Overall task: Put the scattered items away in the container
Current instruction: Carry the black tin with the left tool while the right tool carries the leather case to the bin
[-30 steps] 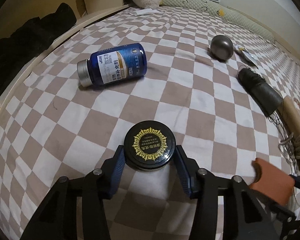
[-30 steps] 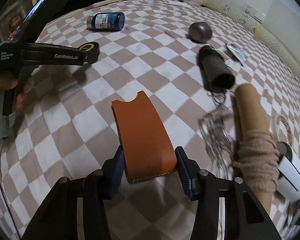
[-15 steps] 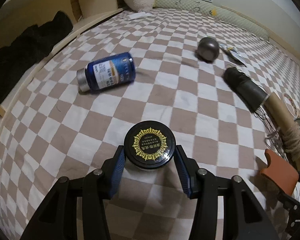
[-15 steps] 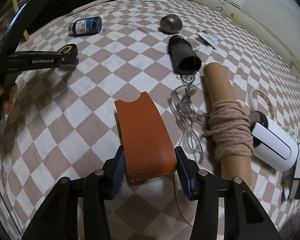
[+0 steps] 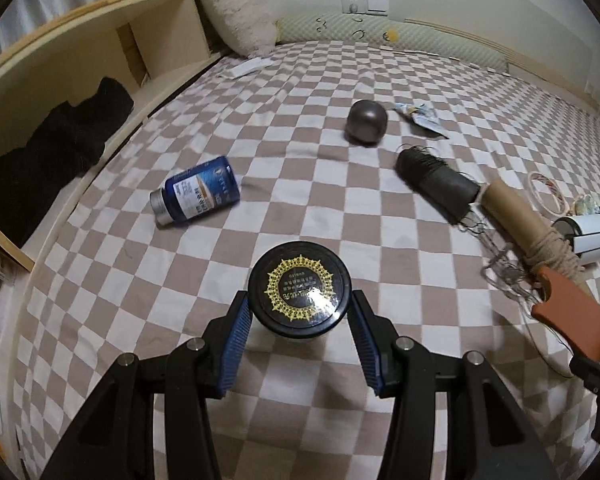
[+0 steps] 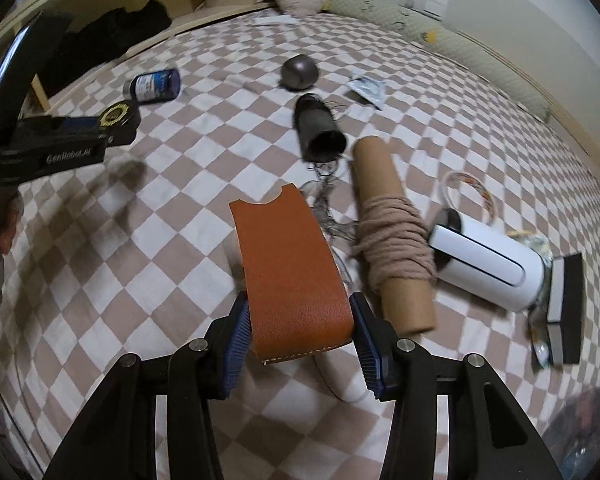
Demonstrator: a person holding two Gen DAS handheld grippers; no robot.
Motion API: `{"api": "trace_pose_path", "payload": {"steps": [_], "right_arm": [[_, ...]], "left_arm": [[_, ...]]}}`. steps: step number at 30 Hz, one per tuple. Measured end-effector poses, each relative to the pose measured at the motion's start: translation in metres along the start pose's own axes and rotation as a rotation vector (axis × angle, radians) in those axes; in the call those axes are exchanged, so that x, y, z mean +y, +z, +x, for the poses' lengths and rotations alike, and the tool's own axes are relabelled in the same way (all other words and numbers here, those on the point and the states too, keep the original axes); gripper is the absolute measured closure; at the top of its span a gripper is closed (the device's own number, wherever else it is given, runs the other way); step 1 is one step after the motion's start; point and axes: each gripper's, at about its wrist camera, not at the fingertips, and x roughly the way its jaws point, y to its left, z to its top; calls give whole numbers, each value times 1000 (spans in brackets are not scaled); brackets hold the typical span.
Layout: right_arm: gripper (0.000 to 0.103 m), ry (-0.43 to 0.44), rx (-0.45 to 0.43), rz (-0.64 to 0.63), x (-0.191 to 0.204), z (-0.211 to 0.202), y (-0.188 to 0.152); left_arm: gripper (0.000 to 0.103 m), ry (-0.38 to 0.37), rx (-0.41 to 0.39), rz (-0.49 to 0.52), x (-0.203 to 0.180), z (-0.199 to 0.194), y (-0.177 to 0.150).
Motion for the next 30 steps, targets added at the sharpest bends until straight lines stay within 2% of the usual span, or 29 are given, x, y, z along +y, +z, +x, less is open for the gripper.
{"api": "trace_pose_path", "payload": {"steps": [10,19,30], "right_arm": [[54,-33,-50,59,-23,-46,-8],[54,-87,-69,127,-50,-87,-25],[54,-196,-136,229,-107,-162,-62]], "left_arm": [[54,-8,-44,27,-21,-42,3],[54,-44,-76,36,-48,-81,4],[54,-141,-123,70,-105,-138,13]]}}
